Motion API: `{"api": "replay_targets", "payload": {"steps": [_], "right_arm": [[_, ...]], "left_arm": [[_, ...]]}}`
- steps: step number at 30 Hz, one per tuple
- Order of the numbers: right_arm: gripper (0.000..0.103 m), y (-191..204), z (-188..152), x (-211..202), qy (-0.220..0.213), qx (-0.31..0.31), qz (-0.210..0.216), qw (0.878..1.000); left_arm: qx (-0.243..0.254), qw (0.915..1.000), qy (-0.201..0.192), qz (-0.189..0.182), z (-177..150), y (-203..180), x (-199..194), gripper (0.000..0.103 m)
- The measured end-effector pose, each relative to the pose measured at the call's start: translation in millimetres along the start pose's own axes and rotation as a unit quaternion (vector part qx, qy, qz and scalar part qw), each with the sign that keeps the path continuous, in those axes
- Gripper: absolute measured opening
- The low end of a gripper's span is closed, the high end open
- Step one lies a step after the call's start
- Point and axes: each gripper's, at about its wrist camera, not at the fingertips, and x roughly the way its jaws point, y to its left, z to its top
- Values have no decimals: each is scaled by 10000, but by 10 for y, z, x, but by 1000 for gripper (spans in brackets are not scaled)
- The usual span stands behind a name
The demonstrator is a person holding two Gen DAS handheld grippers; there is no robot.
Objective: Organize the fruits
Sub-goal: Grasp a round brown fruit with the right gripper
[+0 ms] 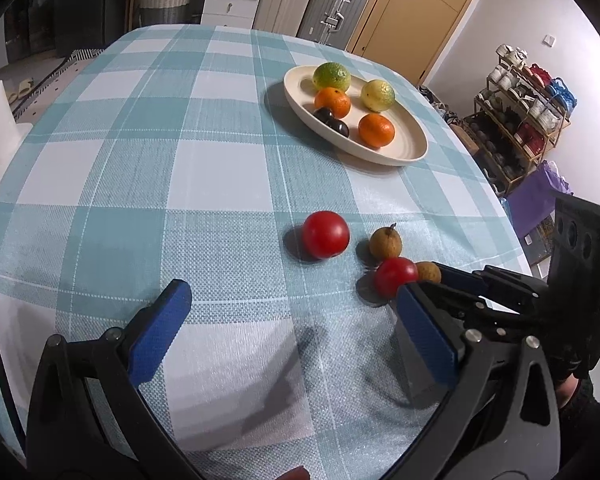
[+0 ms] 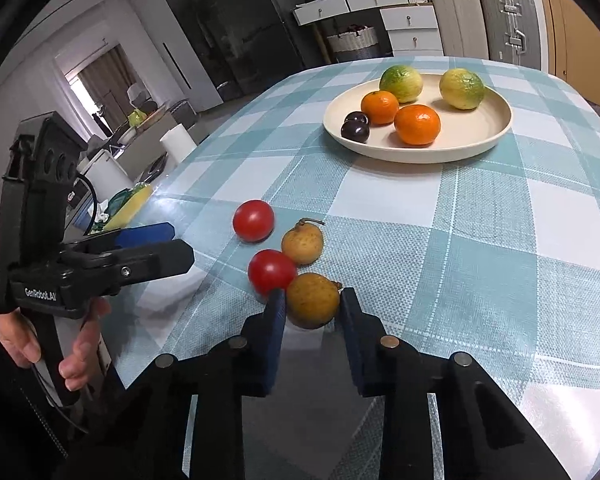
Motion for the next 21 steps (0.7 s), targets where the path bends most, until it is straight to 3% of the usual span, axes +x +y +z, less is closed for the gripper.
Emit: {"api": "replay_targets", "payload": {"steps": [21], "right_arm": [[28, -201, -71, -301, -464, 323, 96, 9984]], "left_arm": [[339, 9990, 294, 73, 5, -419, 215, 102]]}}
